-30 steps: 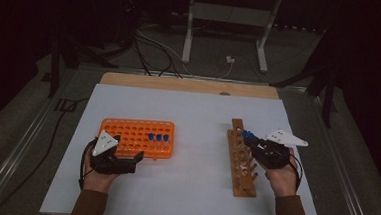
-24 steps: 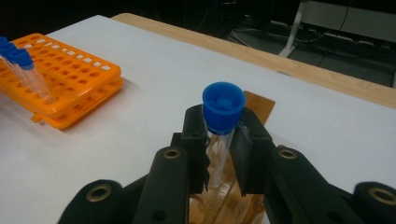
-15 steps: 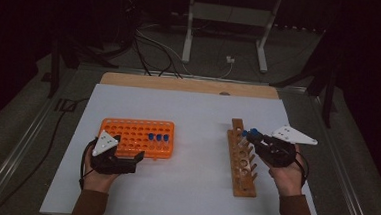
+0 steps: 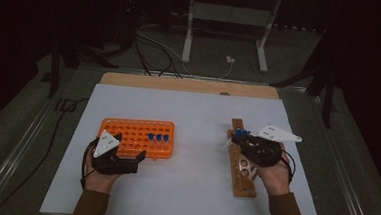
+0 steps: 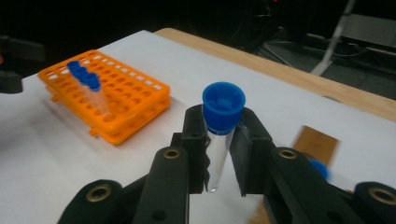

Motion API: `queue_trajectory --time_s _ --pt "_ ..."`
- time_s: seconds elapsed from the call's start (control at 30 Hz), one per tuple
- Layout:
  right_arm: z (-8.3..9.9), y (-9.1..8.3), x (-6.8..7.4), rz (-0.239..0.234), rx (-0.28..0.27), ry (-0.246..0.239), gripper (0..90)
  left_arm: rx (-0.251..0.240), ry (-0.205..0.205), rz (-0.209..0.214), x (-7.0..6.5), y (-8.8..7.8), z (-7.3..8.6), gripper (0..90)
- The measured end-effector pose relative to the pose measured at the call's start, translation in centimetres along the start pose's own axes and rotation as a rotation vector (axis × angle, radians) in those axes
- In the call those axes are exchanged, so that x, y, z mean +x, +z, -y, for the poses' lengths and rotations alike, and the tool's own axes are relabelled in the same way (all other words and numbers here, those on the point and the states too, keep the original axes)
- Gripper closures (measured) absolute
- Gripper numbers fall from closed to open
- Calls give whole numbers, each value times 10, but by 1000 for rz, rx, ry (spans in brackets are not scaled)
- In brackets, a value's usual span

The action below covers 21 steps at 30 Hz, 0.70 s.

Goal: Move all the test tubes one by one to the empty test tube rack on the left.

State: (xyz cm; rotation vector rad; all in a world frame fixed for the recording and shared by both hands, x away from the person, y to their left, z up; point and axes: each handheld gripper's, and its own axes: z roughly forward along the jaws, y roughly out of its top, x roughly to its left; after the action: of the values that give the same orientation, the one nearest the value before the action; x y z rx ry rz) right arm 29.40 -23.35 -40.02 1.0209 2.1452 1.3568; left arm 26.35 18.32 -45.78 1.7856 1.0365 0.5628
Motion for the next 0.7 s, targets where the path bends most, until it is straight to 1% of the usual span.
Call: queue_trajectory --time_s 0.2,0.33,0.37,0.5,0.57,0.7 --pt "-5 17 18 -47 10 -23 769 -27 19 2 -6 -2 -6 7" --pt "-9 26 29 -83 7 -30 769 -40 33 9 -10 -2 -11 7" --pt "-10 28 32 -89 8 -33 769 -46 31 11 -11 -2 -12 7" --pt "-14 37 43 -117 13 -50 769 -56 45 22 -16 -2 -16 7" --pt "-15 41 48 -130 16 -57 769 -59 61 22 -20 -2 -18 7" --pt "-18 46 57 -169 18 -56 769 -75 98 30 -28 -2 -22 20"
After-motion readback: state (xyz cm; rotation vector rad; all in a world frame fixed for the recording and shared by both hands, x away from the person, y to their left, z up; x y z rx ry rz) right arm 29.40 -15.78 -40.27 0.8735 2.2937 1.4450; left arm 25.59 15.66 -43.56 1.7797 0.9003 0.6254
